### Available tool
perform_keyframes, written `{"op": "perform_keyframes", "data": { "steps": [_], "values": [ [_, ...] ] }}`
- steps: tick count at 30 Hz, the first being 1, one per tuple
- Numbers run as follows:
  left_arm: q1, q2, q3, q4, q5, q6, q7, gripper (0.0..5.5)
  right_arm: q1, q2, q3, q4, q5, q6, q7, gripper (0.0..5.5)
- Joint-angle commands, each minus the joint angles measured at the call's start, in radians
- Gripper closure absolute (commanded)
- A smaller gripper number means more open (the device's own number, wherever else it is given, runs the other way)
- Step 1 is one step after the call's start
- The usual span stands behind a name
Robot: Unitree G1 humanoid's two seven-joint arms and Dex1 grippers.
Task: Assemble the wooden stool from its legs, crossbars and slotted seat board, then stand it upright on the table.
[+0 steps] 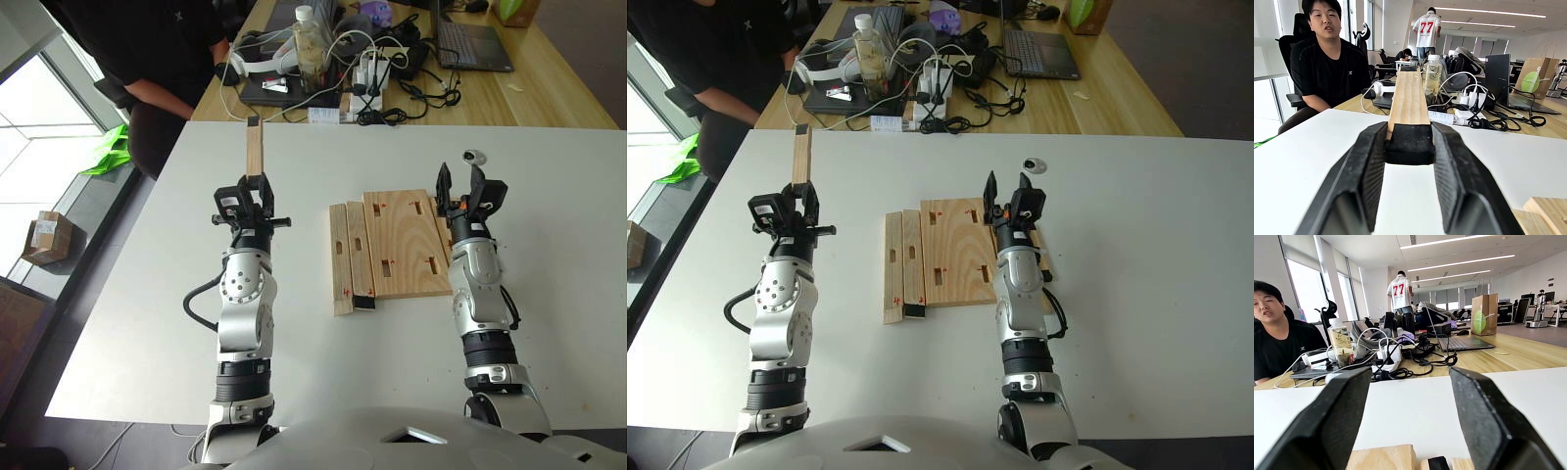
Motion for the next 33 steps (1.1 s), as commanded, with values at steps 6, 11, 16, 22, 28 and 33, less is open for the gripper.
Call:
{"op": "perform_keyframes", "data": {
  "steps": [6, 11, 16, 22, 28, 33],
  "values": [
    [-0.004, -0.002, 0.000, -0.005, -0.002, 0.007, 0.004, 4.21, -0.002, 0.001, 0.003, -0.001, -0.008, 0.015, -0.001, 2.55],
    [-0.005, -0.003, 0.000, -0.005, -0.002, 0.007, 0.004, 4.21, -0.005, 0.000, 0.001, 0.002, -0.011, 0.016, -0.008, 2.55],
    [-0.006, -0.005, 0.000, -0.003, -0.002, 0.005, 0.005, 4.21, -0.009, -0.001, 0.000, 0.007, -0.011, 0.017, -0.008, 2.55],
    [-0.009, -0.004, 0.000, -0.002, -0.002, 0.004, 0.006, 4.21, -0.005, 0.001, 0.005, 0.001, -0.001, 0.011, 0.010, 2.55],
    [-0.010, -0.004, 0.001, -0.001, -0.002, 0.004, 0.006, 4.21, -0.009, 0.002, 0.003, 0.005, -0.013, 0.015, -0.001, 2.55],
    [-0.011, -0.005, 0.000, 0.000, -0.003, 0.003, 0.006, 4.21, -0.011, 0.000, 0.004, 0.008, -0.013, 0.014, -0.003, 2.55]
  ]
}}
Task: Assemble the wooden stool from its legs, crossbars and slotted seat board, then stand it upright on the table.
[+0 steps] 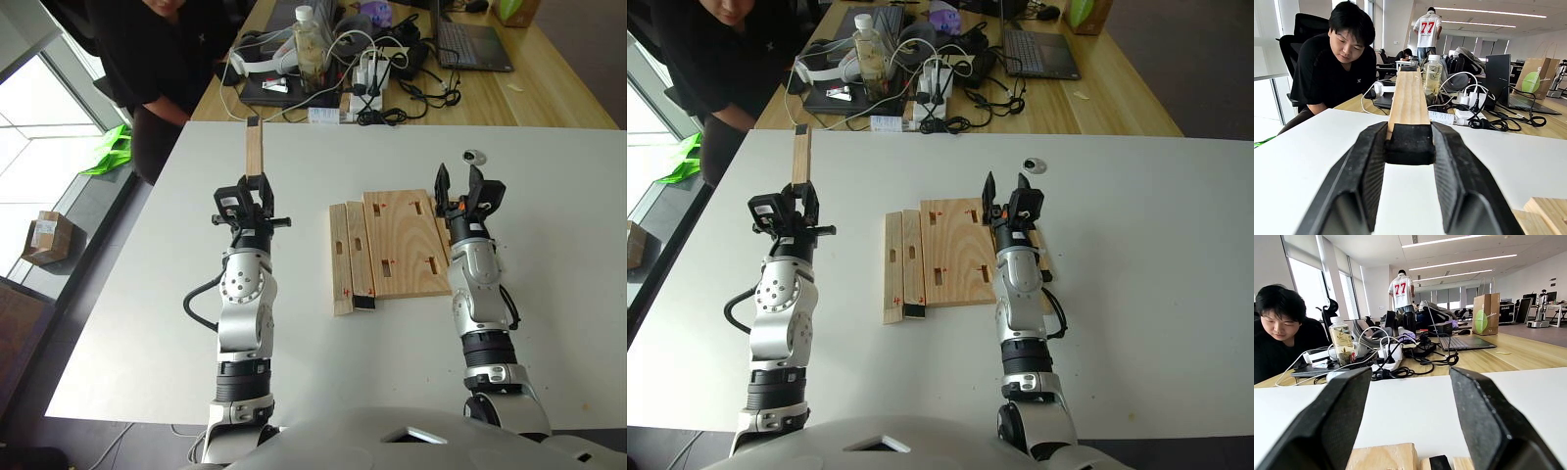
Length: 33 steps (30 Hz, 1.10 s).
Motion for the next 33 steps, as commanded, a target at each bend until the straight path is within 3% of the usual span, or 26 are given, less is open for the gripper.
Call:
{"op": "perform_keyframes", "data": {
  "steps": [1, 33],
  "values": [
    [-0.010, -0.004, 0.000, -0.001, -0.003, 0.003, 0.004, 4.21, -0.010, -0.001, 0.004, 0.004, -0.001, 0.010, 0.004, 2.55],
    [-0.007, -0.006, 0.000, 0.001, -0.001, 0.003, 0.003, 4.21, -0.004, -0.002, 0.021, 0.005, -0.032, -0.004, 0.006, 2.55]
  ]
}}
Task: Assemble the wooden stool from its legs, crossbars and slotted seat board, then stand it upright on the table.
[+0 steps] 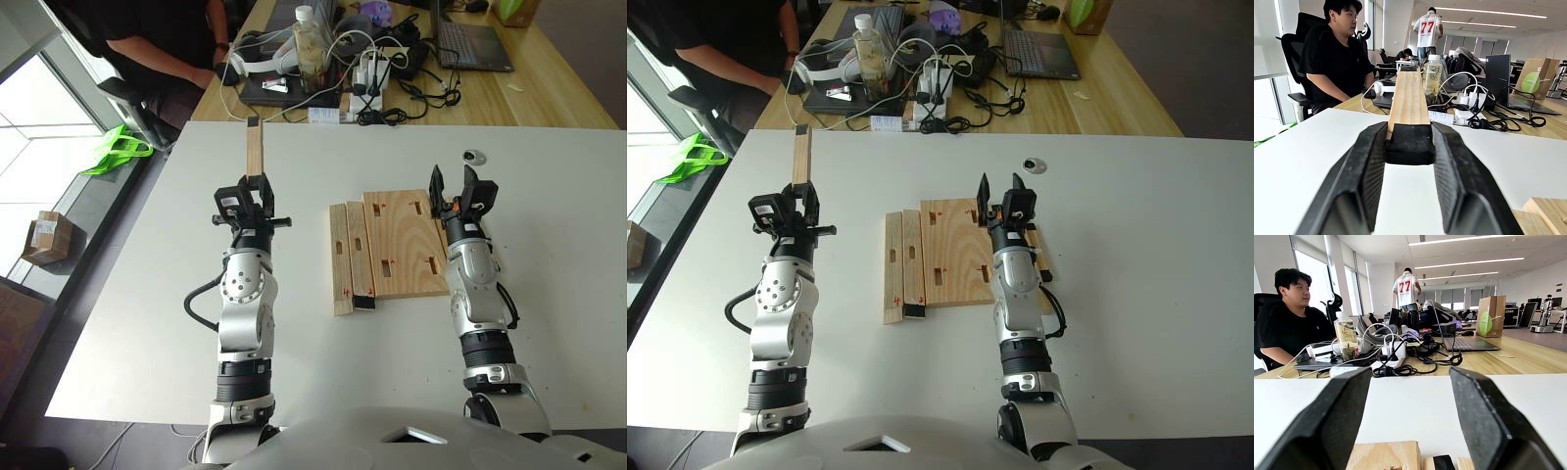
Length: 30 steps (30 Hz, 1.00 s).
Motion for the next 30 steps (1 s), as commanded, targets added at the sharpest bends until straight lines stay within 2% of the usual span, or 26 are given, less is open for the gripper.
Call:
{"op": "perform_keyframes", "data": {
  "steps": [1, 18, 30],
  "values": [
    [-0.008, -0.002, 0.000, 0.001, -0.001, 0.003, 0.003, 4.21, -0.003, -0.001, 0.001, -0.002, 0.005, 0.001, 0.002, 2.55],
    [0.007, 0.000, -0.003, 0.012, 0.005, -0.005, 0.001, 4.21, 0.004, -0.018, -0.005, 0.015, -0.010, -0.003, -0.011, 2.55],
    [0.060, 0.016, -0.027, 0.098, 0.050, -0.086, -0.013, 4.21, 0.047, -0.062, -0.011, 0.081, -0.041, -0.053, -0.010, 2.55]
  ]
}}
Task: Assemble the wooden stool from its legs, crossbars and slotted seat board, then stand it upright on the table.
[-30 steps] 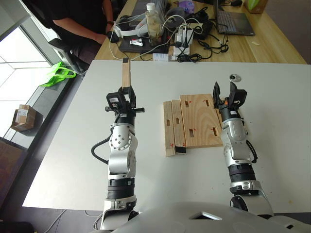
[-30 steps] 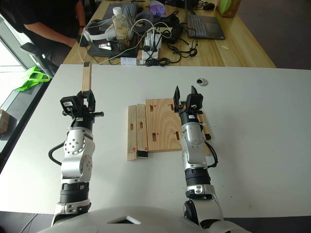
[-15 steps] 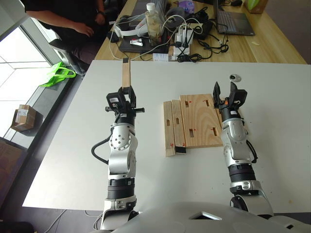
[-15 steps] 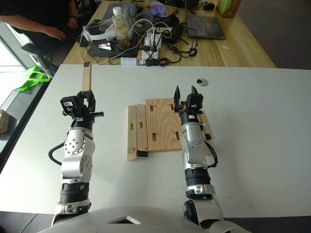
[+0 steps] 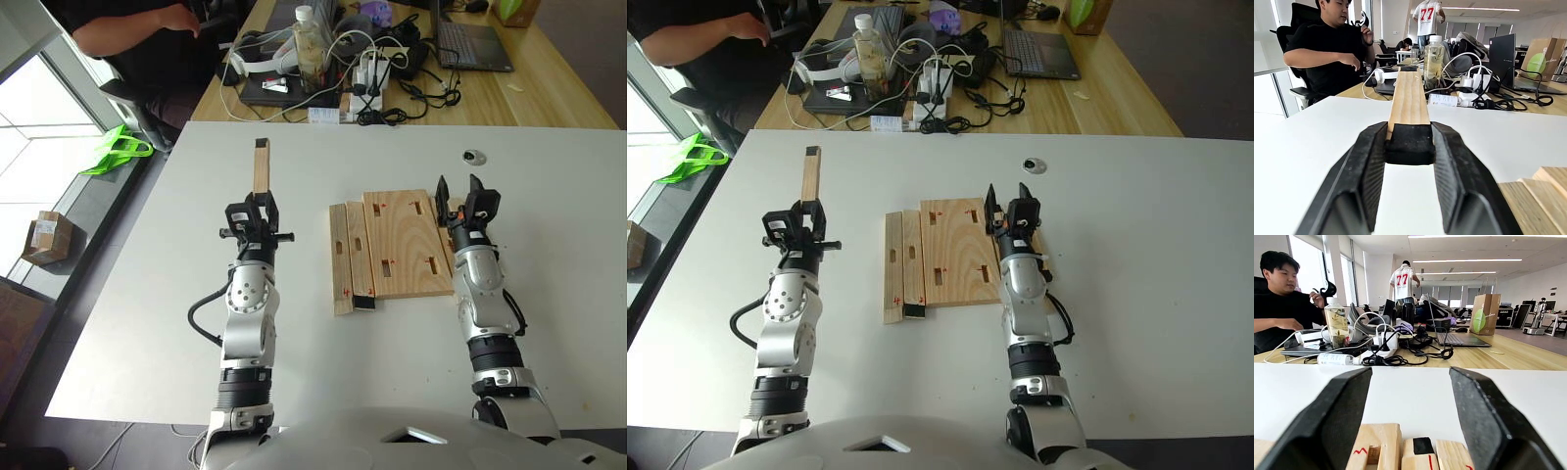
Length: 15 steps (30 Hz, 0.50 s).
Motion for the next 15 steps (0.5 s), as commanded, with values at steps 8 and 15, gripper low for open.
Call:
{"op": "perform_keyframes", "data": {
  "steps": [8, 15],
  "values": [
    [-0.001, 0.007, -0.004, 0.010, 0.007, -0.016, -0.005, 4.21, 0.010, -0.008, -0.005, 0.035, 0.005, -0.028, 0.005, 2.55],
    [-0.003, 0.008, -0.003, 0.005, 0.006, -0.011, -0.006, 4.21, 0.005, -0.011, -0.001, 0.033, -0.005, -0.033, 0.000, 2.55]
  ]
}}
